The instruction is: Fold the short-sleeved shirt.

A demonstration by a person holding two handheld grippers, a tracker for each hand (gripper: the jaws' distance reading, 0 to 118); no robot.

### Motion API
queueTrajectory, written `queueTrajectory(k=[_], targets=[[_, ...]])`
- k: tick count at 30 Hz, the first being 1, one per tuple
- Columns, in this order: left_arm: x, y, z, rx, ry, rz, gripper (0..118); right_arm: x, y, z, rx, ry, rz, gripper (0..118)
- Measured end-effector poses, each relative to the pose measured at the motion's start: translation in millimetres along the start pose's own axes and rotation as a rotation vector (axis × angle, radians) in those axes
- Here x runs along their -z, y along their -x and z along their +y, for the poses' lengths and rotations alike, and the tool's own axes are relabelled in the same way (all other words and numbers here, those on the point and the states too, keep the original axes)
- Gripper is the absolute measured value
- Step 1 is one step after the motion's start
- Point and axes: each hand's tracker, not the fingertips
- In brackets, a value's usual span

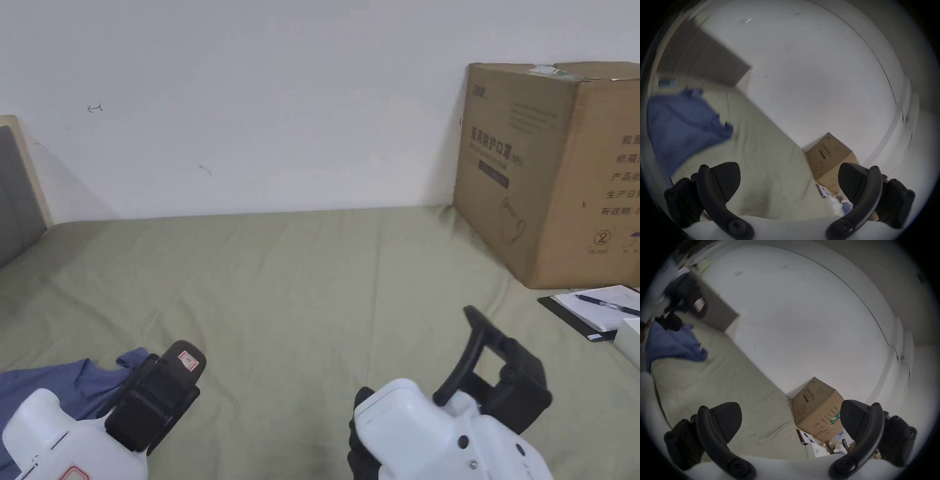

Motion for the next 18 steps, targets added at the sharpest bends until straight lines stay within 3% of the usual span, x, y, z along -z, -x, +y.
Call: queueTrajectory(k=[4,8,10,15,18], targets=[[4,9,-1,-0.031,0.015,0.049,118,3,5,2,0.033,-0.004,0.026,118],[0,-16,8,0.147,-0.077,0.086,118,3,-9,4,0.191,-0.018,-0.009,118],[0,-38,10,0.33,-0.117,0.091,118,4,-21,3,0.342,-0.025,-0.056,118],[-5,-89,-15,0.937,-0.238,0.113,118,5,-46,-15,0.704,-0.004,-0.13,118],[-11,-91,-40,1.133,-0.307,0.099,118,9,-48,-36,0.832,0.064,-0.141,118]])
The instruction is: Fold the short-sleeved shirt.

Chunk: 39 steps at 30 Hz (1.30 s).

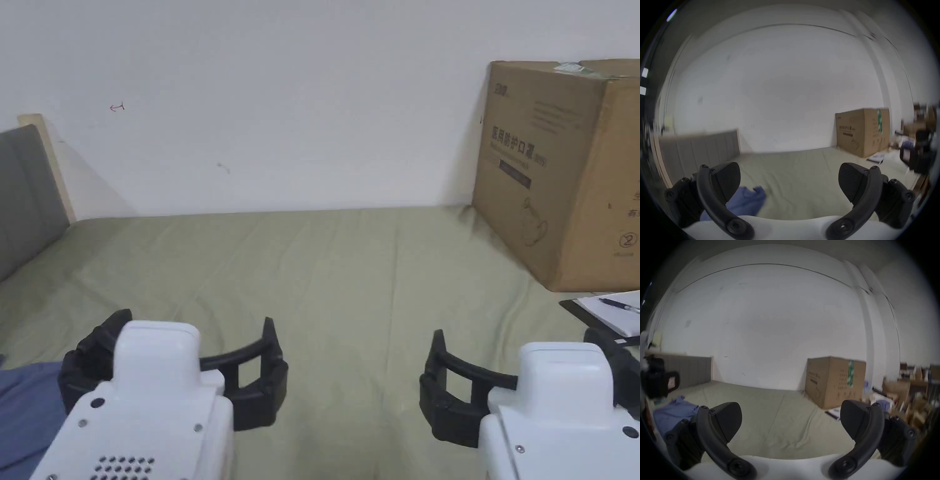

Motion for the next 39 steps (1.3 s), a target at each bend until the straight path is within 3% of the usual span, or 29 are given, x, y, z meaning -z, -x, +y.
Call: queueTrajectory(k=[2,5,9,12,13,14,15,17,18,19,22,24,28,33,39], targets=[[-4,-2,-12,-0.024,0.006,-0.014,118,3,-6,-11,0.03,0.03,0.001,118],[-3,-6,-17,-0.029,0.05,-0.036,118,3,-8,-14,0.013,0.049,0.016,118],[0,-1,-11,-0.057,0.045,-0.027,118,-6,-1,-4,-0.09,-0.065,0.011,118],[1,6,-3,-0.095,0.069,-0.023,112,-10,2,2,-0.096,-0.085,0.01,113],[2,7,-1,-0.106,0.103,-0.024,97,-12,2,5,-0.092,-0.088,0.018,102],[3,10,1,-0.124,0.108,-0.032,52,-14,2,5,-0.086,-0.096,0.029,70],[3,13,1,-0.146,0.101,-0.056,52,-15,3,5,-0.095,-0.103,0.037,60],[6,15,1,-0.183,0.133,0.009,25,-15,8,5,-0.182,-0.111,0.003,41],[7,17,-2,-0.188,0.13,0.009,2,-16,11,3,-0.229,-0.126,-0.016,20],[6,21,-3,-0.198,0.129,-0.001,2,-17,12,1,-0.243,-0.139,-0.021,14],[5,26,-5,-0.205,0.167,-0.018,0,-16,10,2,-0.151,-0.098,0.043,0],[2,31,-8,-0.205,0.162,-0.026,0,-14,9,3,-0.089,-0.074,0.052,0],[-1,29,-6,-0.196,0.147,-0.037,0,-9,14,3,-0.117,-0.068,0.052,0],[-5,44,0,-0.189,0.148,-0.005,0,-1,28,11,-0.077,-0.054,0.128,0],[-39,101,8,-0.162,0.135,0.25,0,11,80,25,-0.039,-0.038,0.37,0]])
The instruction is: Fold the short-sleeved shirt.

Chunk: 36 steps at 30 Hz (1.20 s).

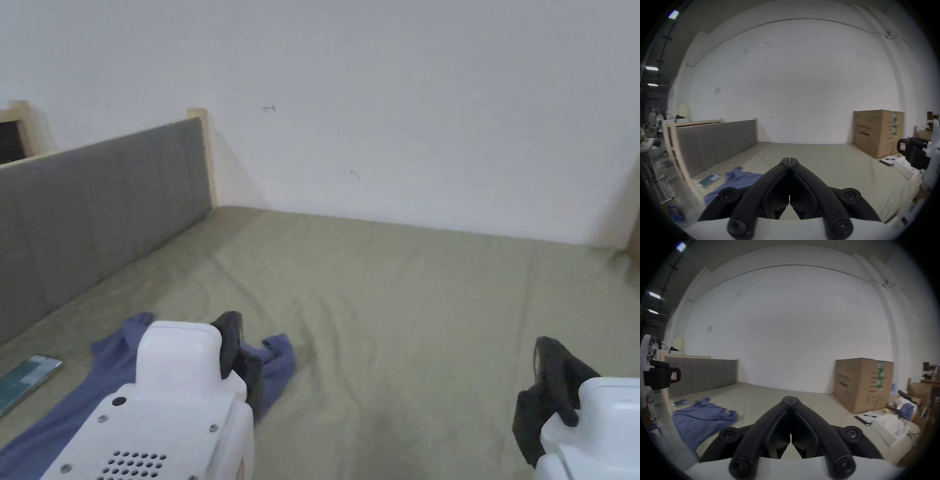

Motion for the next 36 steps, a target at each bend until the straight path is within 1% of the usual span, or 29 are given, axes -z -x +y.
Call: queueTrajectory(k=[3,7,9,12,16,19,22,25,30,31,33,34,36], targets=[[-18,40,1,-0.028,0.017,0.122,0,10,33,4,0.014,0.004,0.146,0],[-41,79,-4,-0.049,0.046,0.256,0,12,75,5,0.036,0.015,0.308,0],[-48,91,-8,-0.052,0.062,0.31,0,13,93,2,0.027,0.027,0.365,0],[-47,101,-15,-0.071,0.087,0.308,0,14,110,-3,0.0,0.044,0.4,0],[-33,99,-29,-0.029,0.149,0.303,0,21,119,-9,-0.021,0.069,0.423,0],[-12,100,-44,-0.055,0.219,0.263,0,31,122,-14,-0.027,0.107,0.452,0],[20,105,-67,-0.093,0.304,0.225,0,43,124,-24,-0.043,0.142,0.454,0],[71,122,-95,-0.113,0.437,0.171,0,55,124,-35,-0.062,0.187,0.449,0],[161,147,-140,-0.105,0.634,0.157,0,78,120,-56,-0.037,0.28,0.433,0],[178,152,-148,-0.127,0.67,0.143,0,83,119,-60,-0.034,0.299,0.435,0],[207,158,-161,-0.122,0.745,0.153,0,94,119,-68,-0.039,0.329,0.429,0],[219,161,-166,-0.139,0.757,0.14,0,98,118,-70,-0.043,0.342,0.426,0],[234,165,-170,-0.14,0.75,0.164,0,106,117,-77,-0.045,0.366,0.422,0]])
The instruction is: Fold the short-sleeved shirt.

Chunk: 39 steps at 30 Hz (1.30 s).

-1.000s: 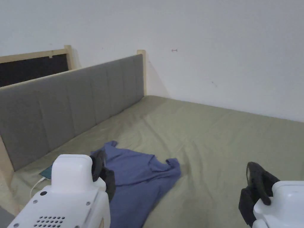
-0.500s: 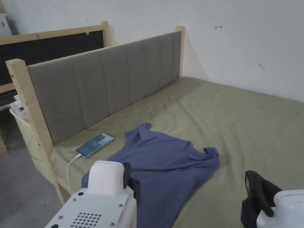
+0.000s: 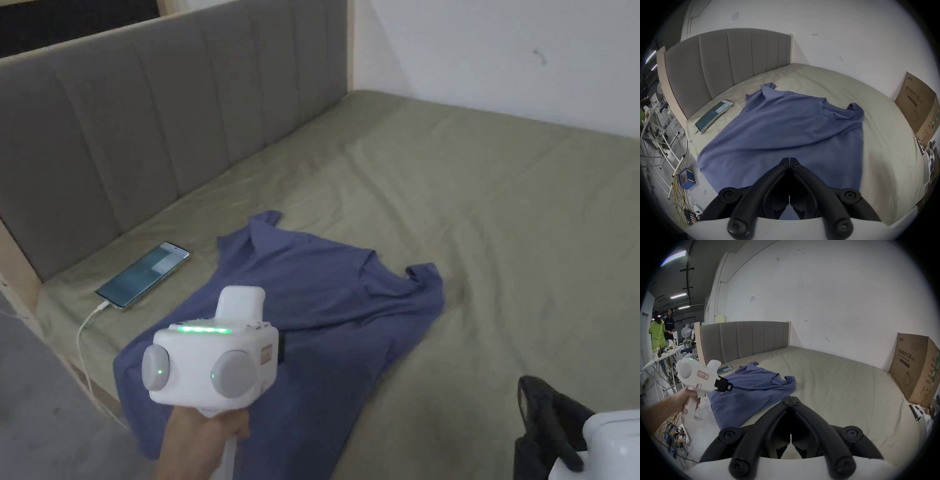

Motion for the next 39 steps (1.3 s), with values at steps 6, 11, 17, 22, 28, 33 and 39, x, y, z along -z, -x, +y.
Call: queueTrajectory(k=[6,11,17,22,28,33,39], targets=[[21,4,19,0.014,0.032,-0.016,103,17,-10,-14,0.05,0.051,-0.008,0],[21,-10,26,0.075,0.061,-0.098,113,24,-16,-23,0.077,0.09,-0.016,0],[44,-27,20,0.126,0.182,-0.106,113,26,-21,-28,0.104,0.112,-0.008,0],[70,-31,10,0.077,0.294,-0.089,106,30,-25,-34,0.108,0.139,-0.018,0],[61,-39,22,0.091,0.291,-0.032,28,34,-35,-41,0.165,0.156,-0.043,0],[71,-24,20,-0.026,0.302,-0.015,0,30,-48,-44,0.195,0.162,-0.084,0],[60,-14,33,-0.121,0.308,-0.06,0,20,-70,-43,0.266,0.157,-0.125,0]])
